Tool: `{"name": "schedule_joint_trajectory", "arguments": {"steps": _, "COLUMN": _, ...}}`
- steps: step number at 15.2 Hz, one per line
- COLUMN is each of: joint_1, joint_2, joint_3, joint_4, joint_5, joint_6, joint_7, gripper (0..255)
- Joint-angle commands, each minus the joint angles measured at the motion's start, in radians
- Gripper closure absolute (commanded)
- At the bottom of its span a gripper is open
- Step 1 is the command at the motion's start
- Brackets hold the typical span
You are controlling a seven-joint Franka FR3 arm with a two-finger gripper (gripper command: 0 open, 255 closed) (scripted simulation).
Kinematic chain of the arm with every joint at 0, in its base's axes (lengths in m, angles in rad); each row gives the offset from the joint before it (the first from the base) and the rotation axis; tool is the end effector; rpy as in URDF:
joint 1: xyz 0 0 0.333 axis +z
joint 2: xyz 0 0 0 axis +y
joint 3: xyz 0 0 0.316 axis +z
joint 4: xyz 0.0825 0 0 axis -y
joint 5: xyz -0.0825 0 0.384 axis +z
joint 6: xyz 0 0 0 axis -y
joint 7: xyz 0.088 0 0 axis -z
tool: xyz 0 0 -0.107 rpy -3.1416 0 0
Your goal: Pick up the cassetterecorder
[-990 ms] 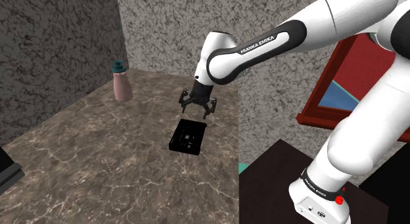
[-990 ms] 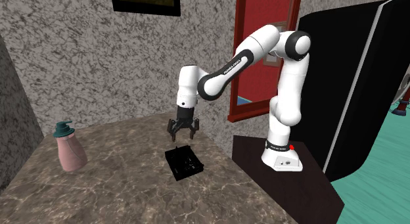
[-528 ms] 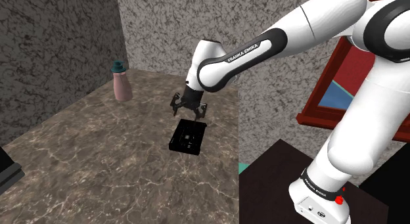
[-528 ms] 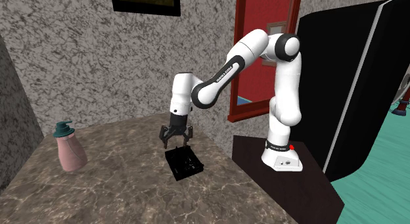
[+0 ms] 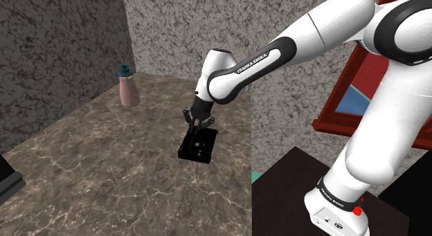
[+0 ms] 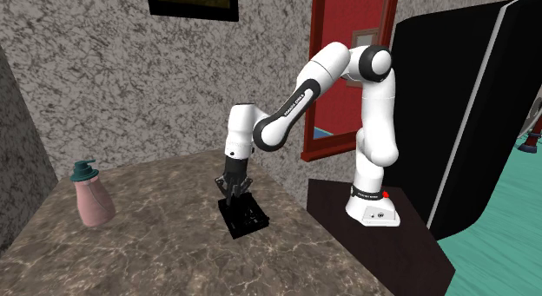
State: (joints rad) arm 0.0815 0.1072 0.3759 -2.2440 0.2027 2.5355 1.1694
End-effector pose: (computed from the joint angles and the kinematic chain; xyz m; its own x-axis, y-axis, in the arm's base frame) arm 0.4975 0.2407 0.3416 0.6477 -0.7552 -0.1008 -0.7537 -0.6158 -0.2295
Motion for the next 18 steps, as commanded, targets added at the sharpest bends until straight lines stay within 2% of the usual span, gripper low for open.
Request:
{"name": "schedule_joint_trajectory", "arguments": {"steps": 1, "joint_1": 0.000, "joint_2": 0.000, "joint_3": 0.000, "joint_4": 0.000, "joint_5": 0.000, "joint_6": 0.001, "joint_7": 0.000, "gripper": 255}}
{"name": "schedule_joint_trajectory", "arguments": {"steps": 7, "joint_1": 0.000, "joint_2": 0.001, "joint_3": 0.000, "joint_4": 0.002, "joint_5": -0.001, "joint_6": 0.000, "joint_7": 0.000, "gripper": 255}}
{"name": "schedule_joint_trajectory", "arguments": {"steps": 18, "joint_1": -0.008, "joint_2": -0.090, "joint_3": -0.002, "joint_4": 0.060, "joint_5": 0.016, "joint_6": -0.146, "joint_7": 0.005, "gripper": 255}}
